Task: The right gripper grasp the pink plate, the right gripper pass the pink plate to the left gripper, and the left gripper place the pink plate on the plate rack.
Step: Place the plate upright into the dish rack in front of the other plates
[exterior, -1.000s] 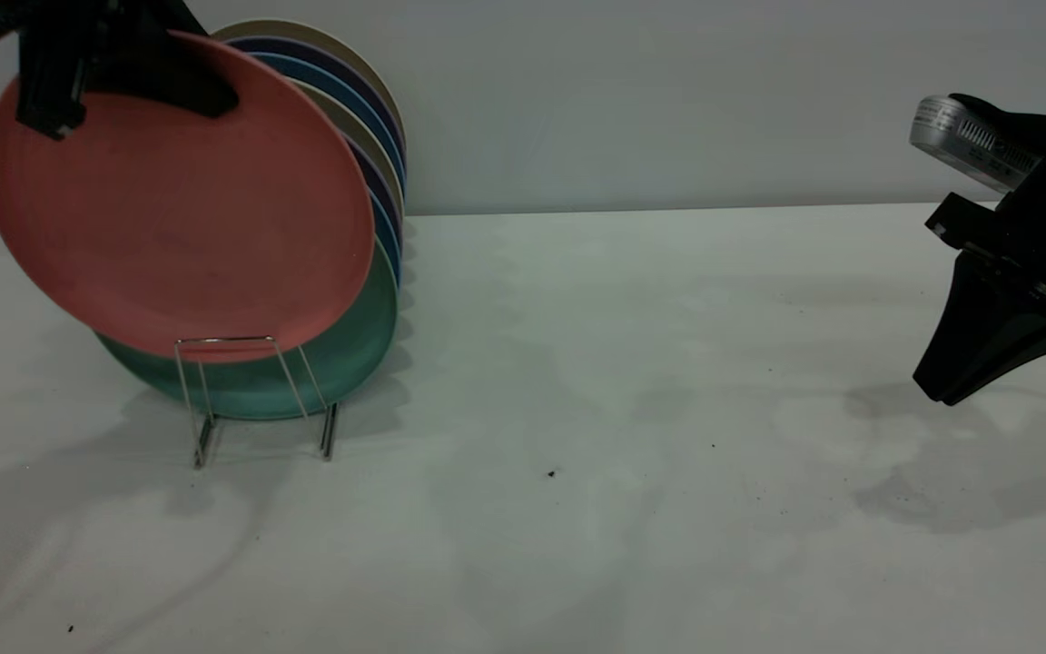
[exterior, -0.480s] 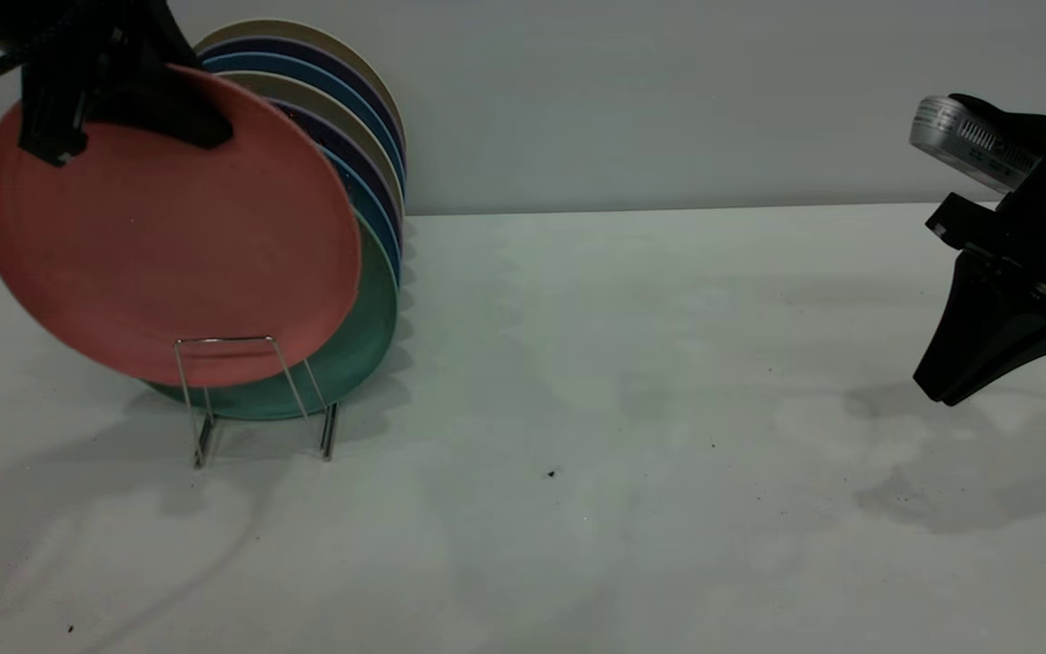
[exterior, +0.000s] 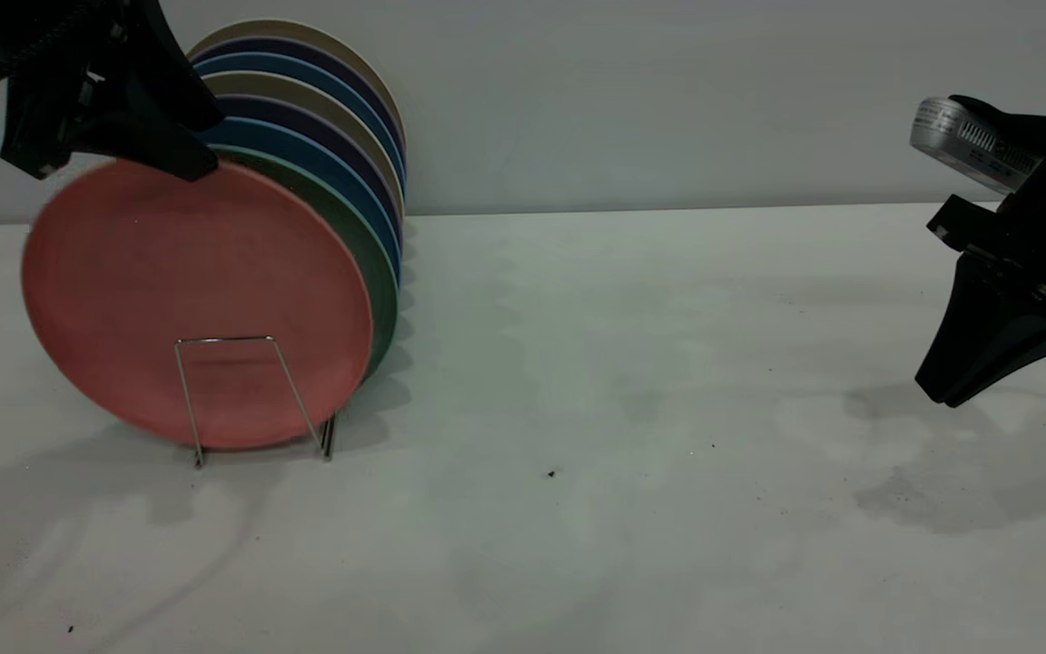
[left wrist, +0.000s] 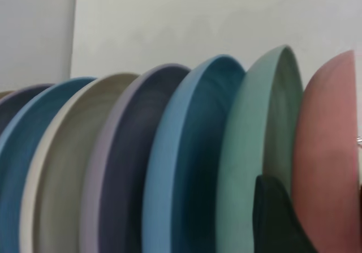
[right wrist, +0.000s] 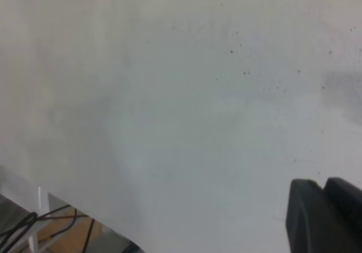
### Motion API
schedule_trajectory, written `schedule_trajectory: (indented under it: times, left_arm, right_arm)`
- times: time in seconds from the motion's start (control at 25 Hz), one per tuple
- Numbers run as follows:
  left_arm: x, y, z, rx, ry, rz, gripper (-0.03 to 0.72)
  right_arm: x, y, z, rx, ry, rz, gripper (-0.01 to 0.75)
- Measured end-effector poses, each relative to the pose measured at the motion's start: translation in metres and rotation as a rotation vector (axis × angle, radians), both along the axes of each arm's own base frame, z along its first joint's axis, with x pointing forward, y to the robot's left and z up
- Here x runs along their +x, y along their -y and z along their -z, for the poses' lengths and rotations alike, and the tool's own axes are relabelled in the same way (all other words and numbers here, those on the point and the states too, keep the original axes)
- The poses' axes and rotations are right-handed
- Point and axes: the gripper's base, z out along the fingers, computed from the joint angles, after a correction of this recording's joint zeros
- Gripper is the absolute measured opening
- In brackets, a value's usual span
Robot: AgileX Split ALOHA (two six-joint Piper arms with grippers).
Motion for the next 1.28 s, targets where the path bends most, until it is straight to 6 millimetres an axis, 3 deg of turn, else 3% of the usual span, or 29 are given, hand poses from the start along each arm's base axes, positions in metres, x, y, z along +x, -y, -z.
schedule_trajectory:
  times: [0.32, 0.56, 1.0, 1.28]
  left_arm:
    - [-0.005, 0.002, 0.001, -0.054, -0.102, -0.059, 0.385]
    - [-0.007, 0.002, -0.004, -0.135, -0.197, -0.242, 0.391]
    - [-0.028, -0.005, -0.071, -0.488, -0.371, -0.915, 0.391]
    - [-0.057, -0.023, -0.087, -0.363, -0.451, -1.174, 0.391]
  right_arm:
    - [0.000, 0.000, 0.000, 0.000, 0.000, 0.000, 0.029]
    - [0.001, 0.000, 0.000, 0.004, 0.008, -0.001, 0.036]
    - [0.009, -0.002, -0.016, 0.027, 0.016, -0.032, 0.062]
    - [-0.001, 0.016, -0.049, -0.230, -0.029, -0.010, 0.065]
